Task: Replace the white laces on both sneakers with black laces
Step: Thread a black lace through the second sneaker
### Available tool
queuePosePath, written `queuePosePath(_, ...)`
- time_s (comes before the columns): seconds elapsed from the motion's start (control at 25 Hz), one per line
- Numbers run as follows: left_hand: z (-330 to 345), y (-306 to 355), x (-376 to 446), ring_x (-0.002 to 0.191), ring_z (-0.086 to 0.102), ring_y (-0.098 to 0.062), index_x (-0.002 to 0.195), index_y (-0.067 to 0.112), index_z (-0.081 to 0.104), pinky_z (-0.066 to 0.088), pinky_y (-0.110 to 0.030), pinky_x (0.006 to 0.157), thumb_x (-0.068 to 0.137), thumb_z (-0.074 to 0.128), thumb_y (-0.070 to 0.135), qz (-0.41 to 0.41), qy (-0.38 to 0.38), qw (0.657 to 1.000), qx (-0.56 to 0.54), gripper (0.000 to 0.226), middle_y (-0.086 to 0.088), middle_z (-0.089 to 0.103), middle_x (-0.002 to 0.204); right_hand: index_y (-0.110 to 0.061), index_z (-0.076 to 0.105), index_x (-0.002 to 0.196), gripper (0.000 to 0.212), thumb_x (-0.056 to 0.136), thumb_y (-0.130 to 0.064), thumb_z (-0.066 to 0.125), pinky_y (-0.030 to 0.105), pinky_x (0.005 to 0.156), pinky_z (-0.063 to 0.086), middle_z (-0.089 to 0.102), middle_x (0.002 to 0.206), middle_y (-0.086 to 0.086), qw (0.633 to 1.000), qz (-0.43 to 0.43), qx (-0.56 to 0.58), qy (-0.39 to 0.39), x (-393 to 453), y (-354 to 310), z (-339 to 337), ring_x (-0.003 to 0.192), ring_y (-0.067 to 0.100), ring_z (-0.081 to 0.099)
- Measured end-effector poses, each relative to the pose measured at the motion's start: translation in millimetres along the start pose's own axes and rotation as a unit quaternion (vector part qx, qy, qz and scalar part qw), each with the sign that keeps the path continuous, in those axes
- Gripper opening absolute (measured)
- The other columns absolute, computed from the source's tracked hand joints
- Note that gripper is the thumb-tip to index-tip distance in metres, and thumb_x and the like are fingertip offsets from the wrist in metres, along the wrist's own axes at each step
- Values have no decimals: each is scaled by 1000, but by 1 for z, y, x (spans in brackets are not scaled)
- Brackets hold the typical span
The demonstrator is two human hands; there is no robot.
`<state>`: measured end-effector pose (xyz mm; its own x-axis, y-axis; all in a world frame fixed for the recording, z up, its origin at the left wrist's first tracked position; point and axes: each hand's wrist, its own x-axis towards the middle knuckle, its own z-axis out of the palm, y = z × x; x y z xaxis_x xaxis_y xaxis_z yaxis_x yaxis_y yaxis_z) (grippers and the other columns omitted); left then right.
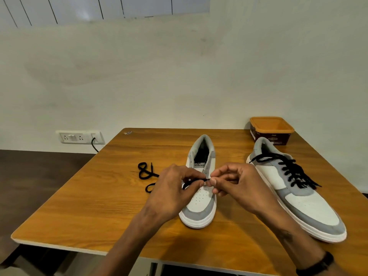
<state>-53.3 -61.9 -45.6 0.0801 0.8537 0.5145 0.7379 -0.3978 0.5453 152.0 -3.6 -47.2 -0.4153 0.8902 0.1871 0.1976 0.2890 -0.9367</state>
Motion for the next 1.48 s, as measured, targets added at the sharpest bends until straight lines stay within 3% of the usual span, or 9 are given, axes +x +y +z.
queuePosePath(0.16, 8, -5, 0, 96, 66, 12, 109, 23, 82, 46, -3, 79, 96, 76, 26, -24, 6, 999, -21, 14, 17, 76, 98, -16, 73, 106, 11, 96, -11, 73, 30, 72, 64, 81, 89, -4, 1000, -13, 10, -2, 1, 9, 14, 81, 14, 78)
queuePosePath(0.28, 15, -13, 7, 90, 64, 5, 103, 23, 80, 45, -8, 72, 98, 73, 26, -57, 43, 997, 35, 9, 16, 72, 92, -28, 73, 107, 19, 90, -24, 81, 26, 73, 63, 77, 90, -8, 995, -10, -36, 90, 5, 20, 25, 83, 4, 73)
queuePosePath(0.44, 24, -27, 26, 88, 55, -8, 114, 24, 76, 42, -23, 72, 103, 64, 33, -44, 22, 983, 178, 19, 8, 64, 99, -43, 59, 129, 65, 73, -50, 91, 18, 69, 55, 60, 108, -14, 985, 24, -118, 123, 4, 37, 45, 88, 4, 61)
queuePosePath(0.56, 25, -29, 39, 86, 50, -9, 115, 23, 76, 35, -23, 68, 103, 63, 32, -17, -46, 981, 189, 19, 10, 52, 98, -41, 53, 140, 82, 70, -57, 91, 19, 82, 54, 53, 123, -13, 982, 37, -119, 145, 4, 46, 56, 105, 1, 57)
queuePosePath(1.0, 27, -41, 54, 85, 43, -4, 114, 26, 76, 29, -13, 67, 102, 66, 32, -48, -105, 985, 131, 17, 9, 46, 96, -40, 55, 140, 80, 70, -56, 91, 12, 76, 47, 50, 123, -17, 983, 41, -78, 158, 2, 55, 57, 106, 0, 54)
queuePosePath(1.2, 19, -35, 59, 83, 56, 10, 106, 10, 79, 40, -6, 67, 100, 69, 18, -24, -126, 988, 81, 14, 21, 49, 83, -39, 55, 140, 81, 70, -55, 92, 12, 76, 47, 51, 124, -15, 985, 33, -70, 157, 3, 56, 56, 105, 1, 55)
queuePosePath(1.24, 20, -34, 57, 84, 57, 13, 104, 8, 79, 40, -4, 68, 100, 69, 15, -21, -119, 991, 64, 13, 21, 51, 80, -38, 55, 141, 82, 70, -54, 92, 12, 77, 47, 51, 124, -15, 985, 33, -72, 156, 4, 56, 56, 105, 2, 55)
queuePosePath(1.36, 34, -36, 44, 87, 61, -5, 114, 18, 78, 38, -7, 66, 100, 69, 24, -54, -43, 995, 76, 18, 15, 55, 88, -35, 53, 146, 85, 72, -55, 89, 11, 79, 47, 49, 126, -14, 985, 29, -84, 148, 4, 56, 55, 108, 3, 55)
queuePosePath(1.48, 45, -40, 34, 85, 59, -8, 116, 29, 78, 45, -19, 69, 96, 73, 39, -71, 41, 986, 146, 23, 10, 63, 94, -34, 52, 148, 84, 75, -56, 87, 17, 85, 52, 50, 125, -13, 985, 21, -93, 143, 4, 57, 53, 108, 4, 57)
